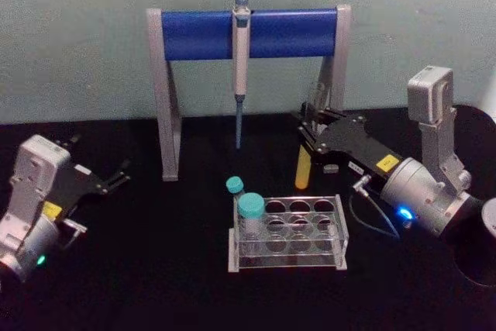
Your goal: Pick up the test tube from the test tube rack, shake it, then place it back into the test tube rack.
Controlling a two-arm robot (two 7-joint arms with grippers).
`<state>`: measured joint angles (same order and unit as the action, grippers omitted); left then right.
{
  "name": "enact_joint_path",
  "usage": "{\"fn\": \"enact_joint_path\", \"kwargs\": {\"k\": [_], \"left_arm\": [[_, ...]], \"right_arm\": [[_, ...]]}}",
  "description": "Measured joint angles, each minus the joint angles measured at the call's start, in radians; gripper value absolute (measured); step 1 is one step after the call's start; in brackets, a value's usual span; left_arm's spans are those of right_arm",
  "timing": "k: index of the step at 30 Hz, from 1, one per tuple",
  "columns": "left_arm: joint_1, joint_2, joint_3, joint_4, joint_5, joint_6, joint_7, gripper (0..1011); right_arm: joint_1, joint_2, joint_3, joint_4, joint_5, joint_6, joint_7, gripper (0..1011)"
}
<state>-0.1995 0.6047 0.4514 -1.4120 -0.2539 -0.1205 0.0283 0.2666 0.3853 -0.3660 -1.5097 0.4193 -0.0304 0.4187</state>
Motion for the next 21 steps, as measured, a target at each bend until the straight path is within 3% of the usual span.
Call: {"fn": "enact_joint_path", "kwargs": {"k": [21], "left_arm": [[0.000,0.000,0.000,0.000,0.000,0.000,0.000,1009]], "right_arm": [[-0.002,-0.008,0.009,-0.001,-0.007,0.005,0.006,229]]}}
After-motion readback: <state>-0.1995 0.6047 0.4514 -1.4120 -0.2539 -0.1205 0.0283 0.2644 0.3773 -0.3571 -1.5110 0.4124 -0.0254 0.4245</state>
